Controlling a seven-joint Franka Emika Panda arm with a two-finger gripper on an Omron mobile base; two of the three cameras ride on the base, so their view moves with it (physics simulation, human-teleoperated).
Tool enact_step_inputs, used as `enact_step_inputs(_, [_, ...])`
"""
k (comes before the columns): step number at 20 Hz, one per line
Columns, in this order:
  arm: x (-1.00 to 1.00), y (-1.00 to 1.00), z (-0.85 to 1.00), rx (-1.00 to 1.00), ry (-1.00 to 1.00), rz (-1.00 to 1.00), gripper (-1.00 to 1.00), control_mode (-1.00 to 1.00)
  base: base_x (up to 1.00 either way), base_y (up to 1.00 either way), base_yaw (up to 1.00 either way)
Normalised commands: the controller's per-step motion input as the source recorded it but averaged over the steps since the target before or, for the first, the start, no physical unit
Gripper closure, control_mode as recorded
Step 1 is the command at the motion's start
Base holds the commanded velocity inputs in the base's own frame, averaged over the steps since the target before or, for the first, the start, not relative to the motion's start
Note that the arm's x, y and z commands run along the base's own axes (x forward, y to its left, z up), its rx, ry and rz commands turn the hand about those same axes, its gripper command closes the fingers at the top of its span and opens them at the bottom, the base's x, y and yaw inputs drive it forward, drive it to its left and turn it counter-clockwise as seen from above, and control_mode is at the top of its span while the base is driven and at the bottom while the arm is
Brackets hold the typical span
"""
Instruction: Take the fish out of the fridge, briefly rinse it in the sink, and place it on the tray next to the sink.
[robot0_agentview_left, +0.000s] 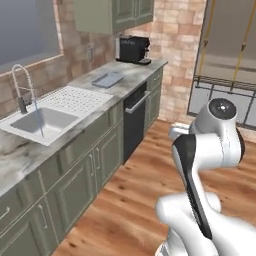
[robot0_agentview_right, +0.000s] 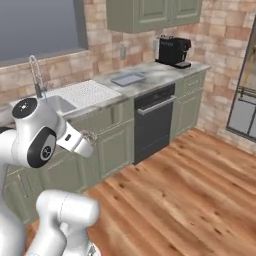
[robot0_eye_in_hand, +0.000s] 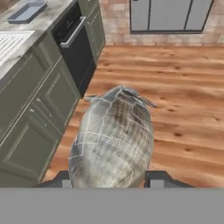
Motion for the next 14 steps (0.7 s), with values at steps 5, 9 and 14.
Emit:
enact_step_inputs(5, [0.0, 0.0, 0.0, 0.0, 0.0, 0.0, 1.0, 1.0, 1.0, -0.13, 0.48])
enact_step_inputs(9, [0.0, 0.0, 0.0, 0.0, 0.0, 0.0, 1.0, 1.0, 1.0, -0.18, 0.6])
enact_step_inputs(14, [0.0, 0.0, 0.0, 0.0, 0.0, 0.0, 1.0, 1.0, 1.0, -0.2, 0.59])
